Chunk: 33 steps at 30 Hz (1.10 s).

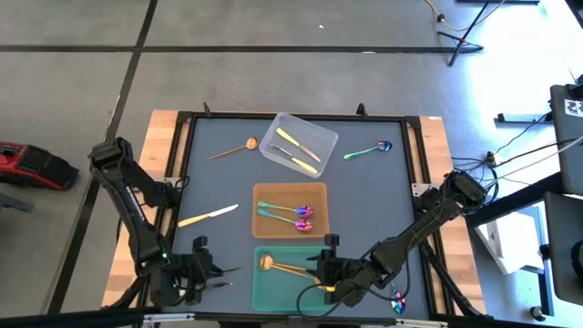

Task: Sort silverware by color (type)
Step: Put the gold spoon into the green bin

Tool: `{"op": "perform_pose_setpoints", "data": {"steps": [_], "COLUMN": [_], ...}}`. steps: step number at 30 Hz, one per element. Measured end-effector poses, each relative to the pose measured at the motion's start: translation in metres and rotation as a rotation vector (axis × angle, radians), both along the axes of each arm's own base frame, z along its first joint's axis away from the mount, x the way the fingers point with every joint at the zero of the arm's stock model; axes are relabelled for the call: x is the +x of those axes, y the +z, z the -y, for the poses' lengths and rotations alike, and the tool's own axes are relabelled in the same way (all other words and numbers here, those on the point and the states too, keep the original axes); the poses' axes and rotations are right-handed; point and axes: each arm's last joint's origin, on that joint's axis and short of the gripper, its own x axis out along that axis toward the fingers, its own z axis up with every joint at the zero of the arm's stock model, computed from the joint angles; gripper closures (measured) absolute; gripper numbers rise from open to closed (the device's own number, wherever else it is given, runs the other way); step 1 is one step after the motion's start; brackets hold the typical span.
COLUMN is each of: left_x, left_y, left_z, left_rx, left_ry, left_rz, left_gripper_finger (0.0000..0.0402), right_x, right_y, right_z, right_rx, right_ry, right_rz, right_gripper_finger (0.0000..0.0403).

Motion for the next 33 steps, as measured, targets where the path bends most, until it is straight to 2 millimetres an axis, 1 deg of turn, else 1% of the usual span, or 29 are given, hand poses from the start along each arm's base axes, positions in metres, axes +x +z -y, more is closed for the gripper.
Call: {"op": "perform_pose_setpoints", "data": {"steps": [6, 10, 13, 17, 21, 25, 28, 33], "left_x": [0.031, 0.054, 0.067, 0.086, 0.102, 0.115, 0.120, 0.128], "left_y": [0.018, 0.035, 0.041, 0.035, 0.022, 0.009, 0.002, -0.011], "left_z": [0.003, 0.000, -0.003, -0.006, -0.010, -0.011, -0.010, -0.010], "left_rx": [0.010, -0.012, 0.014, 0.035, 0.044, 0.090, 0.123, 0.125], "left_ry": [-0.075, -0.082, -0.110, -0.163, -0.143, -0.139, -0.150, -0.166], "left_rz": [0.208, 0.367, 0.445, 0.464, 0.457, 0.468, 0.474, 0.462], "left_gripper_finger": [0.0373, 0.0373, 0.0372, 0.0372, 0.0372, 0.0372, 0.0372, 0.0372], "right_x": [0.000, 0.003, 0.005, 0.006, 0.007, 0.009, 0.007, -0.004], "right_y": [0.000, 0.004, 0.007, 0.008, 0.010, 0.017, 0.023, 0.045], "right_z": [0.000, -0.003, -0.005, -0.006, -0.007, -0.013, -0.019, -0.037], "right_rx": [0.004, 0.010, 0.010, 0.025, 0.036, 0.049, 0.053, 0.042], "right_ry": [0.000, 0.021, 0.053, 0.069, 0.071, 0.138, 0.164, 0.219], "right_rz": [0.005, 0.044, 0.076, 0.083, 0.099, 0.164, 0.218, 0.383], "right_gripper_finger": [0.0276, 0.0276, 0.0276, 0.0276, 0.0276, 0.0276, 0.0276, 0.0276]}}
